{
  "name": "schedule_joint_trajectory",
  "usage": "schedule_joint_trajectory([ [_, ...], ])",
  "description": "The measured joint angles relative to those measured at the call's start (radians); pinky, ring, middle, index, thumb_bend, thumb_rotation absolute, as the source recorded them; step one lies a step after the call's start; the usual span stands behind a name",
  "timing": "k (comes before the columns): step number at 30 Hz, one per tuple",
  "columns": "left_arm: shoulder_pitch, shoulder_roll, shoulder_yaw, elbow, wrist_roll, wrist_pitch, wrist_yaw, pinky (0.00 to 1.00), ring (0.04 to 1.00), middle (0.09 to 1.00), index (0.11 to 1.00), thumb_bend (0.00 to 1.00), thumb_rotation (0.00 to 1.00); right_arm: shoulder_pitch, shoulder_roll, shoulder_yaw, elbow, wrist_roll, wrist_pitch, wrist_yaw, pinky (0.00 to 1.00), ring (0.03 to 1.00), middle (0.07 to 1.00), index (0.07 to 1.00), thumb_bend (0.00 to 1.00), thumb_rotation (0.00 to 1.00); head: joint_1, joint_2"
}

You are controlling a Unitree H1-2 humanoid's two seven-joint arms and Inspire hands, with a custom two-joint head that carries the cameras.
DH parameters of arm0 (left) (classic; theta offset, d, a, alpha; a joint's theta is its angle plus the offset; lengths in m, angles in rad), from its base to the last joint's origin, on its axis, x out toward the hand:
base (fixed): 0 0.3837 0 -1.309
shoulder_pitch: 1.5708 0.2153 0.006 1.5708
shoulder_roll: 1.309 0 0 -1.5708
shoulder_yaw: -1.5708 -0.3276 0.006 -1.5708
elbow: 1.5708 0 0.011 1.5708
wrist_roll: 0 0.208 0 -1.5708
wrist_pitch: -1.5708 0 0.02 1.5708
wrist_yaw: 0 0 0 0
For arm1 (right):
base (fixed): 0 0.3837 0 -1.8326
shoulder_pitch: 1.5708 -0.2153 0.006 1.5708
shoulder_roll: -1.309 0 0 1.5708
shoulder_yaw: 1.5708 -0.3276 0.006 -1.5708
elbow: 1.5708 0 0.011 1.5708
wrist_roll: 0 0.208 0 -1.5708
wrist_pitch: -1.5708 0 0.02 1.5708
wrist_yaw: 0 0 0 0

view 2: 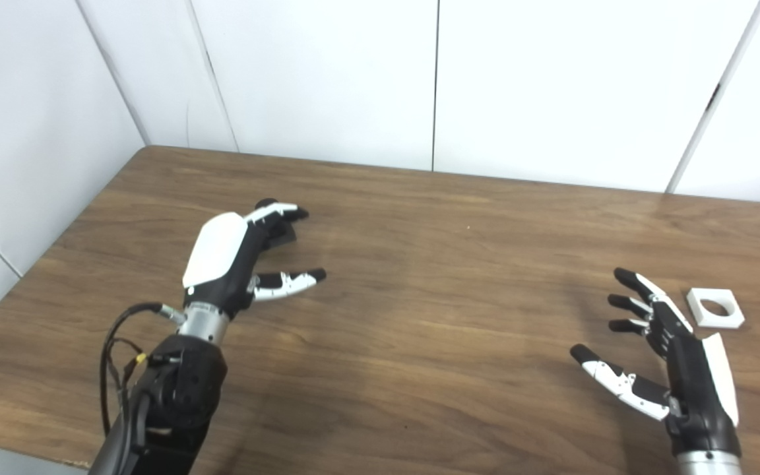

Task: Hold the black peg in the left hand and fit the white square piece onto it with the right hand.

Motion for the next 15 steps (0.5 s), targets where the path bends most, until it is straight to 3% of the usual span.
schedule_joint_trajectory([
  [15, -0.084, 0.086, 0.021, 0.081, 0.105, 0.040, 0.012, 0.58, 0.751, 0.791, 0.714, 0.72, 0.32, 0.001, -0.001, -0.003, -0.017, 0.005, 0.001, 0.003, 0.64, 0.771, 0.866, 0.818, 0.63, 0.04, 0.003, -0.003],
])
